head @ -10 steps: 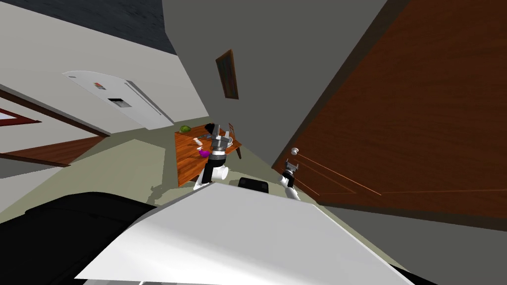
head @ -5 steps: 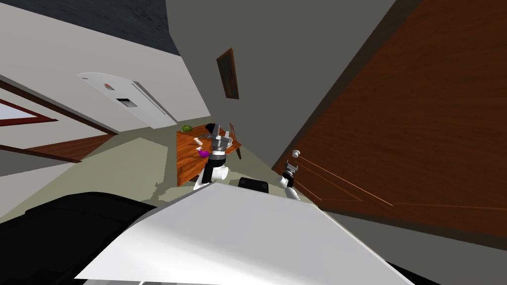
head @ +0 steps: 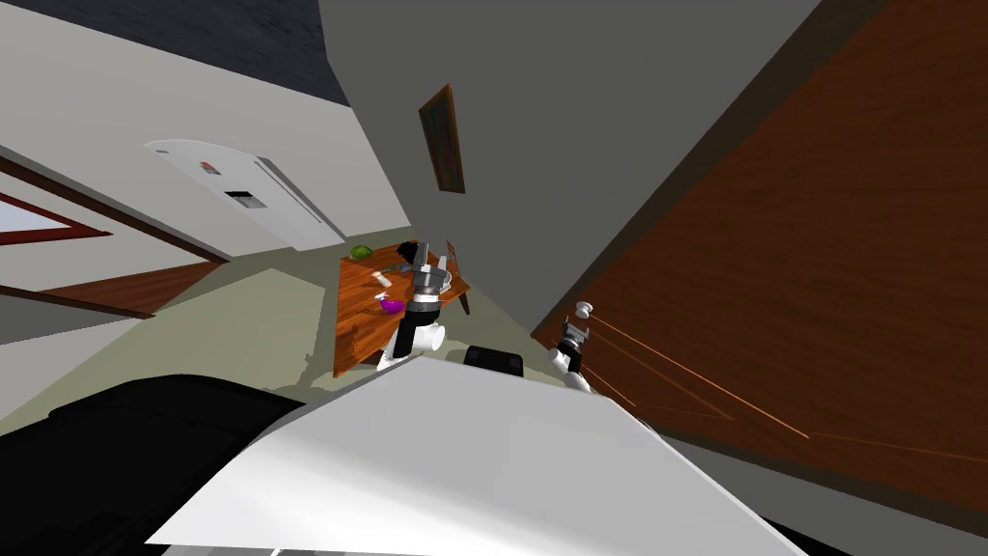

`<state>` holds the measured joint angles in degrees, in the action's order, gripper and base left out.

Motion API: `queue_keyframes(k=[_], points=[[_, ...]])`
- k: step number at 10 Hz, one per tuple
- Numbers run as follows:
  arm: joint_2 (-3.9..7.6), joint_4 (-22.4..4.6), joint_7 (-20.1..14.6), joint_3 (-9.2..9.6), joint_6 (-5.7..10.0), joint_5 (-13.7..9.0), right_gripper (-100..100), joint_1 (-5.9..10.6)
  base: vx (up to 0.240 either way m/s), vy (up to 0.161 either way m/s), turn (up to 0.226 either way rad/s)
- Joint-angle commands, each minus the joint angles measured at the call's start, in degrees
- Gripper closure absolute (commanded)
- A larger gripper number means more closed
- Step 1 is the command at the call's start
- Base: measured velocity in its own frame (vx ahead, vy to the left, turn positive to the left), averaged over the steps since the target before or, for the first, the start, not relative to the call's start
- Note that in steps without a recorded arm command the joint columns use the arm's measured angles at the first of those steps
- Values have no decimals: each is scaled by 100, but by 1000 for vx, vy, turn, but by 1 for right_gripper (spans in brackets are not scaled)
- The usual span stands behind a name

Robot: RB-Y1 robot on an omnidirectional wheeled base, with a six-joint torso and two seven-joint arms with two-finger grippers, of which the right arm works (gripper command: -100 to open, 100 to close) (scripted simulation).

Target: Pull the door open

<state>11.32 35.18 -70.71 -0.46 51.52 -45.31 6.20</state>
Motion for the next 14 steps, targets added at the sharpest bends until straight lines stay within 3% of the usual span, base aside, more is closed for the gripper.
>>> queue_keyframes(k=[1,2,3,10,11,12,14], points=[[190,3,-237,29,-8,-6,-100,-128,132,-15,27],[190,3,-237,29,-8,-6,-100,-128,111,-12,16],[338,-21,-416,54,-9,-9,-100,-211,106,1,29],[872,-105,-1065,144,-13,-18,-100,-514,121,-4,19],[839,-43,-994,130,-37,-22,-100,-522,81,-14,5],[839,-43,-994,130,-37,-22,100,-522,-14,2,-4],[839,-43,-994,130,-37,-22,100,-522,-25,3,7]])
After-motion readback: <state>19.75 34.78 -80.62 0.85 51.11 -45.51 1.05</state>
